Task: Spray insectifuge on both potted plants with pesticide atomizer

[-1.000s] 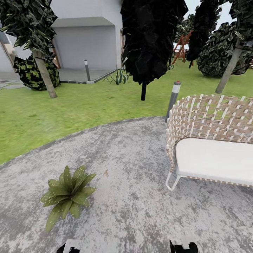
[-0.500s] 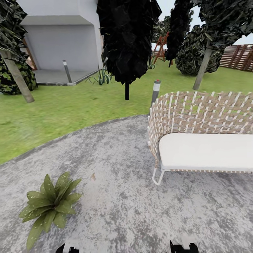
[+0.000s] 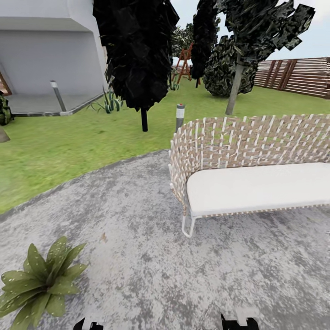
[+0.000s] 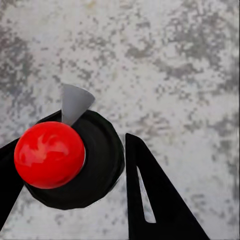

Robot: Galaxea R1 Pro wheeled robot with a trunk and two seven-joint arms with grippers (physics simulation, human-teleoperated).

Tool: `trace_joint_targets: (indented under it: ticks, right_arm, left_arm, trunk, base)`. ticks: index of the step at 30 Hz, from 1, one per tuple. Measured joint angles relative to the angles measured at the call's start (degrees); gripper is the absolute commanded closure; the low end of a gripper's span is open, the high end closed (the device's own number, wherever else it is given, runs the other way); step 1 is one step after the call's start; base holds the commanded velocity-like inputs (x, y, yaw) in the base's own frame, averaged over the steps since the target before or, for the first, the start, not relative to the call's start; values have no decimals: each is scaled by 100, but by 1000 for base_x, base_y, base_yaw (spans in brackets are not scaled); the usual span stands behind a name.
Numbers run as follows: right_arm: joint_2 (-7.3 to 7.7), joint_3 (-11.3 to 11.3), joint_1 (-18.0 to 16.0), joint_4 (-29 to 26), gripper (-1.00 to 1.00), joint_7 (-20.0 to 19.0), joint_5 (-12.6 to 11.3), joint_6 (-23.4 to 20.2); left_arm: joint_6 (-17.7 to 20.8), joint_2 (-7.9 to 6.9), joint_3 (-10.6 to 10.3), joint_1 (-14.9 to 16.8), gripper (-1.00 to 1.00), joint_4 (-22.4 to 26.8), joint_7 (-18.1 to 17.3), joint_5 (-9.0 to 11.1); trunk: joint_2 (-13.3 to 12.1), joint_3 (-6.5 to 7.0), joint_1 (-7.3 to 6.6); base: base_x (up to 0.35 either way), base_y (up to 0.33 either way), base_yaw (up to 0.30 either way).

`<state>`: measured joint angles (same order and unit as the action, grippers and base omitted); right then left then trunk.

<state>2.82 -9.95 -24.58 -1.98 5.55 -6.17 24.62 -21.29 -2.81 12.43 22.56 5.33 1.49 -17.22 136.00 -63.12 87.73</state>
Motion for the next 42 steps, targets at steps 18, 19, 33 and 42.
trace_joint_targets:
  ticks: [18, 19, 33, 42]
  right_arm:
    - [3, 0, 1, 0, -100, 0, -9, 0]
    - [5, 0, 1, -3, -100, 0, -9, 0]
    - [35, 6, 1, -9, -100, 0, -44, 2]
    - [33, 0, 1, -8, -100, 0, -44, 0]
  left_arm:
    - [-2, 0, 4, 0, 100, 0, 0, 1]
    - [-2, 0, 4, 0, 100, 0, 0, 1]
    - [-2, 0, 1, 0, 100, 0, -1, 1]
    - [-2, 0, 0, 0, 100, 0, -1, -1]
  trunk:
    - [0, 57, 0]
    - [0, 58, 0]
    - [0, 58, 0]
    - [0, 58, -2]
  base:
    - [0, 0, -299]
    - [0, 0, -298]
    - [0, 0, -298]
    - [68, 0, -298]
